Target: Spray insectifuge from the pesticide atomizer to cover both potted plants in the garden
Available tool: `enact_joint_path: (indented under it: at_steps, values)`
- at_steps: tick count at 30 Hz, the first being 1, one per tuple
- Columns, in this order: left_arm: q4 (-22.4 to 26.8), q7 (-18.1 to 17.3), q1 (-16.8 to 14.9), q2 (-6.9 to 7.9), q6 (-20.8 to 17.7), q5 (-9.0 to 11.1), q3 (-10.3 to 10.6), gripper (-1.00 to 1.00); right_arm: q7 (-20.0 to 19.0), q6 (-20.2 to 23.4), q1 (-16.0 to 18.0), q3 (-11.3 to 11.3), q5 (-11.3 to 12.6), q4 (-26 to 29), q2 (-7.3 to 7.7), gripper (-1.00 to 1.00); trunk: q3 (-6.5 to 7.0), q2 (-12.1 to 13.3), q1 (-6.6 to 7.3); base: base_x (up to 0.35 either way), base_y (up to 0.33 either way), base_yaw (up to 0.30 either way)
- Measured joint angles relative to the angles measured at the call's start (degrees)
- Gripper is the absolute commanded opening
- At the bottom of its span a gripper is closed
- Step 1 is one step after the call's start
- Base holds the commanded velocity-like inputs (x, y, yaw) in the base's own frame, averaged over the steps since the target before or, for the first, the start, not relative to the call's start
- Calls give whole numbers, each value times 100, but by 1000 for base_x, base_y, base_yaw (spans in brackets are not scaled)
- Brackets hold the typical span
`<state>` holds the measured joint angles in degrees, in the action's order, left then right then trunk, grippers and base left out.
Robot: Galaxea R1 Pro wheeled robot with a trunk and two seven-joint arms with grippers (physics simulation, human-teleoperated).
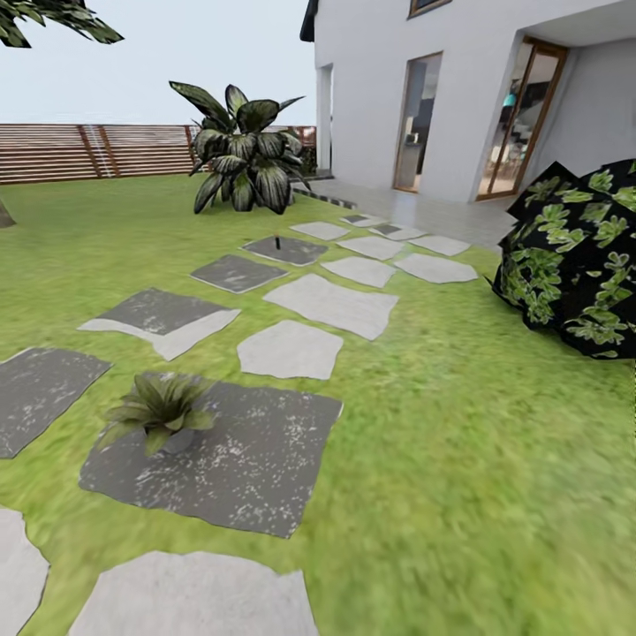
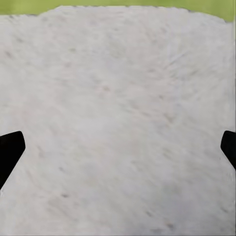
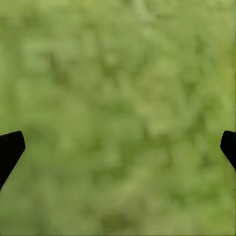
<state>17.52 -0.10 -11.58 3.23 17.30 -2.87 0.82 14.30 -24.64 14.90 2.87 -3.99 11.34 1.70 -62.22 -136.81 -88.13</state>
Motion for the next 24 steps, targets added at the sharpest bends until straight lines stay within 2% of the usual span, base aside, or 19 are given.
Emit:
enact_joint_path:
  at_steps: [7, 24]
  values:
    - [0, 0, 0, 0, 0, 0, 0, 100, 0, 2, 0, 0, 2, -2, 0, 100, 0, 0, 0, 339, 0, -191]
    - [0, 0, 1, 0, 0, 0, 0, 100, 0, 1, 1, 0, 1, -4, -9, 100, 0, 0, 0, 339, 0, -6]
